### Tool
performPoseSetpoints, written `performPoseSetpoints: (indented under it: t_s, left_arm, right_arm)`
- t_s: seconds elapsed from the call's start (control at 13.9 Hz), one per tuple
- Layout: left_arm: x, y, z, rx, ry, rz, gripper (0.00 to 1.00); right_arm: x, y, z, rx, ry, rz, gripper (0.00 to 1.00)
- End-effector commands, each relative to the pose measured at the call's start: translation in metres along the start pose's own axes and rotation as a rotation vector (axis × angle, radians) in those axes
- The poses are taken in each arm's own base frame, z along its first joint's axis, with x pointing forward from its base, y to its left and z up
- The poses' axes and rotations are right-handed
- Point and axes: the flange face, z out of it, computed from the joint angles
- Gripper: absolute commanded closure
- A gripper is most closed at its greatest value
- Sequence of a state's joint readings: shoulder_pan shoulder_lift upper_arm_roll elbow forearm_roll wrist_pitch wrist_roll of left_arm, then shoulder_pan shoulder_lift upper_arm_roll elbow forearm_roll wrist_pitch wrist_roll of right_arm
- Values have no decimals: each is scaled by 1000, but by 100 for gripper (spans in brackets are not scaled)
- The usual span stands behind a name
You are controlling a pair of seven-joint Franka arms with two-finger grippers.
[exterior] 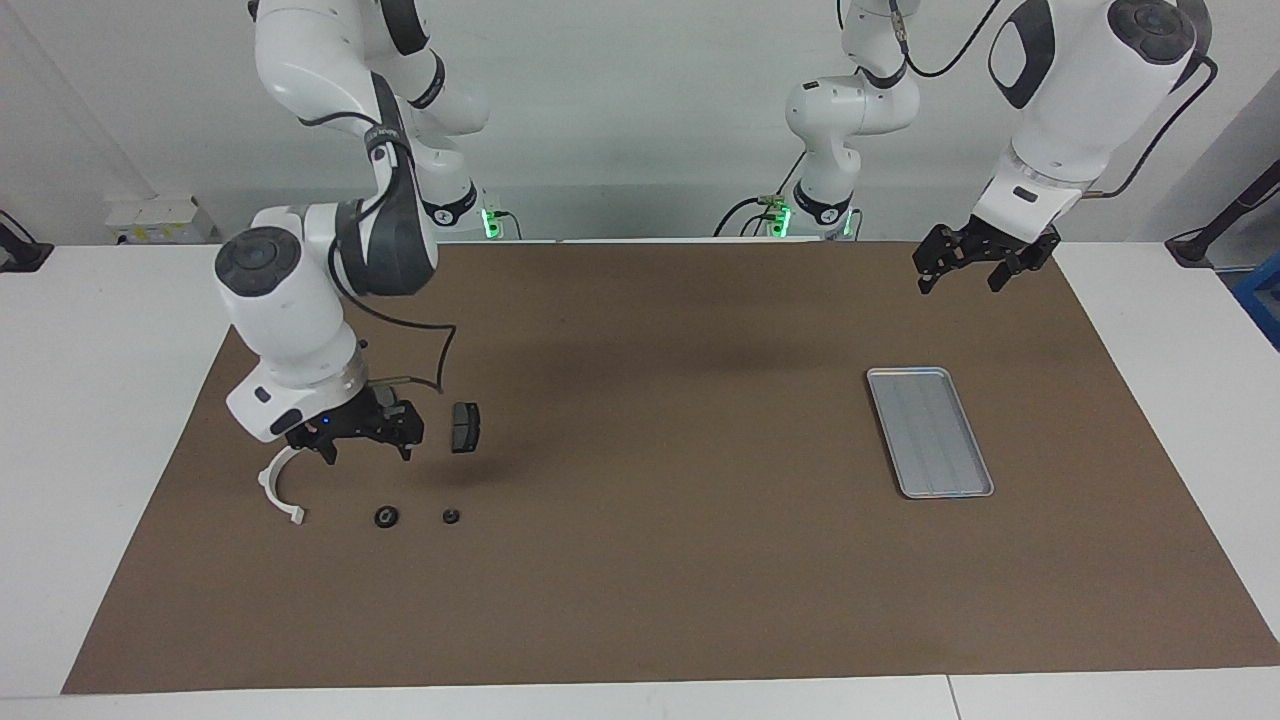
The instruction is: Place bearing gear from tray to pile
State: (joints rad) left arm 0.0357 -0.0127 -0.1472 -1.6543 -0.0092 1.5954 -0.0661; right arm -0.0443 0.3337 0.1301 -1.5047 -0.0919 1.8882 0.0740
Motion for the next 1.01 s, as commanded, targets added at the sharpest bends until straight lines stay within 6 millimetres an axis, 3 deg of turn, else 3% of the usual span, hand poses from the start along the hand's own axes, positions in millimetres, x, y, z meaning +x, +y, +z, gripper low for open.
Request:
performPoseSetpoints:
  t_s: [0.0, 0.22, 0.43, 0.65, 0.93]
  left_arm:
    - [-3, -3, -1, 20, 14, -2, 0]
    - [-3, -3, -1, 20, 14, -2, 0]
    - [-3, -3, -1, 20, 14, -2, 0]
    - [-3, -3, -1, 20, 14, -2, 0]
    - [-3, -3, -1, 20, 14, -2, 0]
  right_arm:
    - [-44, -2, -75, 5, -15, -12, 0]
    - [-99, 4, -147, -2, -67, 8, 0]
    - [-135, -1, -185, -7, -84, 6, 0]
    - [-164, 1, -197, 19, -98, 14, 0]
    - [-162, 7, -186, 25, -106, 27, 0]
